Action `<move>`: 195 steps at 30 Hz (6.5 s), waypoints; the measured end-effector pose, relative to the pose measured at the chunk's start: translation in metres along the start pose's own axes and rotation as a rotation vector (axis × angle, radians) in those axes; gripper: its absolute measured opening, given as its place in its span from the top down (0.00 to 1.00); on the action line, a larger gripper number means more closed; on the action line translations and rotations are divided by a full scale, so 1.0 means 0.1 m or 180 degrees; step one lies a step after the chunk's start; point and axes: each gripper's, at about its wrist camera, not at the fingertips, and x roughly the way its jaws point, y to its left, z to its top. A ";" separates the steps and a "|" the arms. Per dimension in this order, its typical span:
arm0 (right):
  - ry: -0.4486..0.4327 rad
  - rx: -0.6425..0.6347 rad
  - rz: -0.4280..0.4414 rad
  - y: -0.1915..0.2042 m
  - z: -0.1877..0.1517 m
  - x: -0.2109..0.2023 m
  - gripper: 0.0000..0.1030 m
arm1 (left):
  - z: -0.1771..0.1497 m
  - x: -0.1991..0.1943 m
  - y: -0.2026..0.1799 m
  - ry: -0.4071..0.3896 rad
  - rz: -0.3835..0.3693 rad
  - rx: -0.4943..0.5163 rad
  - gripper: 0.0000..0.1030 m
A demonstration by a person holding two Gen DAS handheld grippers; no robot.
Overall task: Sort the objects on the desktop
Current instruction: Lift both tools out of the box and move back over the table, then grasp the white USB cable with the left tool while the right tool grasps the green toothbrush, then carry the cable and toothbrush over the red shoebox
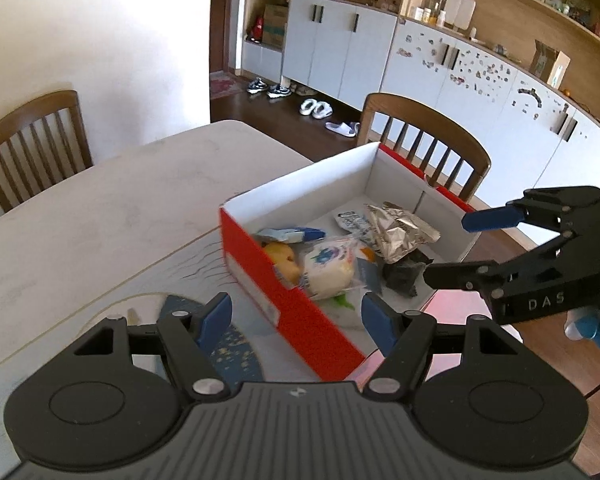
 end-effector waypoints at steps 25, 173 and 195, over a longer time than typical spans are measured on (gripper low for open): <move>-0.0263 -0.0379 0.0160 1.72 -0.27 0.12 0.09 | -0.61 -0.53 1.28 -0.0168 0.0431 -0.0214 0.16; -0.0425 0.0068 -0.0292 0.81 -0.28 -0.24 1.00 | -0.21 -0.11 0.14 -0.0476 0.0105 0.0474 0.89; -0.0035 -0.0113 -0.0047 -0.06 -0.61 -0.10 0.92 | -0.07 0.55 -0.46 -0.0188 0.0155 0.0445 0.89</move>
